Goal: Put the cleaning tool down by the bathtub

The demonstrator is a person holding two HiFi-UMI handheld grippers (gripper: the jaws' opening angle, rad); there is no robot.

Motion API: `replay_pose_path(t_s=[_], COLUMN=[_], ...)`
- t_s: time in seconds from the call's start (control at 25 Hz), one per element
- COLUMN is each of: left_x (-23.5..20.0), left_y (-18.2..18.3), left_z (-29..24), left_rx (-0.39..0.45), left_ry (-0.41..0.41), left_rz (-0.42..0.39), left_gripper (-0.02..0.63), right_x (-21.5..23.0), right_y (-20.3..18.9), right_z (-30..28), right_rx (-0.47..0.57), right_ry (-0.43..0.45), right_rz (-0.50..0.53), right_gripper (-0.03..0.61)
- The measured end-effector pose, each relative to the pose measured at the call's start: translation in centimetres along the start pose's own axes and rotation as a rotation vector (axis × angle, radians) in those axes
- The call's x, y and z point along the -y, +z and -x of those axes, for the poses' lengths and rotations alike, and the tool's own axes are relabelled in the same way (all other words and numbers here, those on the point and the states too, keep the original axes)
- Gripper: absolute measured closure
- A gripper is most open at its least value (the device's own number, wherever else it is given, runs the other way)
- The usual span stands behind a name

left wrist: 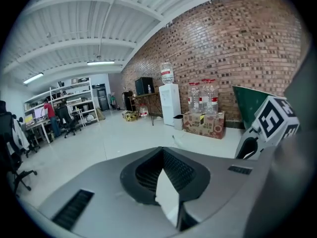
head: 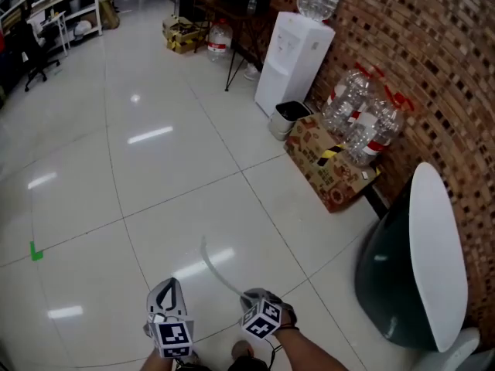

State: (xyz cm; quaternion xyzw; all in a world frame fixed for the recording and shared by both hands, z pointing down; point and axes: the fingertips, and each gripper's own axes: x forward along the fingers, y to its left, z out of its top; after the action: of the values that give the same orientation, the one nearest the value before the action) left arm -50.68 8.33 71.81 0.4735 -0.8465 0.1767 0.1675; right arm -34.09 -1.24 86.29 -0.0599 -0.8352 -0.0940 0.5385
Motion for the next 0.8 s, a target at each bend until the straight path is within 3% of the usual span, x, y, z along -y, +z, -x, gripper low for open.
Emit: replay_pose_path(t_s=[0.32,0.44,0.64,0.8], left_x=[5.1,6.6,9.4,13.0], left_y=[17.0,23.6,31.1,34.4], left_z=[10.4,14.4,18.3,20.5], left_rx=[0.099,0.135,0.187,0.228], left_ry=[-0.075,-0.102,-0.13,-0.171], left_rz=[0.049,0.03,-0.009,-0.043], left_gripper=[0.609,0.609,0.609,0.609], right_x=[2.3,2.7,2.9,2.4], right_y=[2.6,3.2,4.0,2.8], right_z=[22.9,30.1,38.7,43.3], right_rx=[0.095,0.123,0.206,0.238], right_ry=[-0.074,-0.097,-0.152,-0.154], right_rz=[-0.077,-0.1,-0.152,-0.182], right_gripper=[0.512,0.512,0.512,0.512])
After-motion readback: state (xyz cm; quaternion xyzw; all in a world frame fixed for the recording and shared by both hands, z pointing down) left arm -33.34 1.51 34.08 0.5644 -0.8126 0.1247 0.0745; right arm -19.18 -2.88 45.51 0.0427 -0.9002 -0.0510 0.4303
